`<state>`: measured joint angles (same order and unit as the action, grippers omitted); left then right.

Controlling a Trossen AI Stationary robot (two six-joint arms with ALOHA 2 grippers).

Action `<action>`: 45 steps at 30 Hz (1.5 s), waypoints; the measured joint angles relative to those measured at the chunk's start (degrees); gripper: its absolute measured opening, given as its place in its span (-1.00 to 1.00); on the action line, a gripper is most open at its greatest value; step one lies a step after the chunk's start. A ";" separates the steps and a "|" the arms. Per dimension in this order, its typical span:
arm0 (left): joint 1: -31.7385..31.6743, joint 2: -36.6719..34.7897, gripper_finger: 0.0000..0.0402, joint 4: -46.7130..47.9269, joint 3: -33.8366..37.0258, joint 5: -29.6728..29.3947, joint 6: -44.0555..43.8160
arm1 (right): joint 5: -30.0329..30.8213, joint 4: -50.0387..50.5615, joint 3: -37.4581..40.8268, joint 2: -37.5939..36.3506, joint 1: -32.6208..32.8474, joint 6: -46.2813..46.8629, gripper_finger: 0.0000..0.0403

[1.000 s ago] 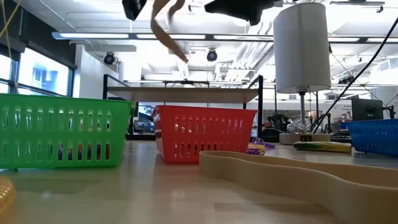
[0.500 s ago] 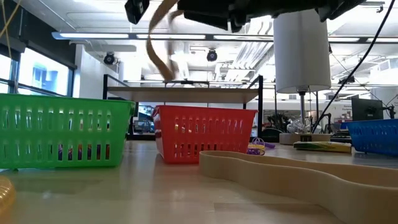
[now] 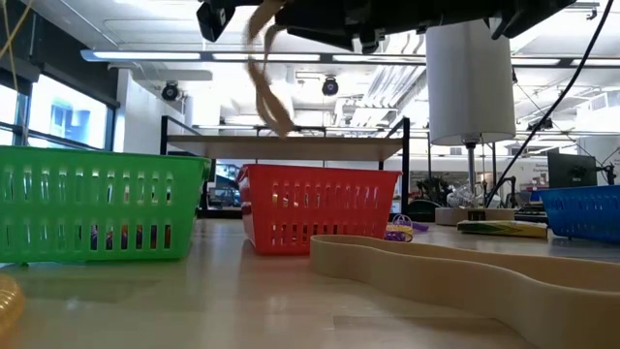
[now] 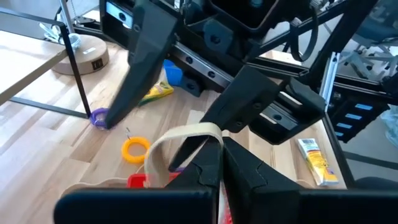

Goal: Pick & Place Office Desk Supplies
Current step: Put the white rubber band into the blue bin

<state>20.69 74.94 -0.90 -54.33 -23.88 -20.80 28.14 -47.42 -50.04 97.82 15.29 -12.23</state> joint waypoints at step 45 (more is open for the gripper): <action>0.42 3.63 -0.14 -0.18 0.02 -0.31 4.31 | 13.80 15.57 -0.02 -6.62 10.20 -6.32 -0.98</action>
<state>21.10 78.56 -1.08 -54.30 -24.18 -16.49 41.95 -31.85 -50.06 91.20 25.49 -18.55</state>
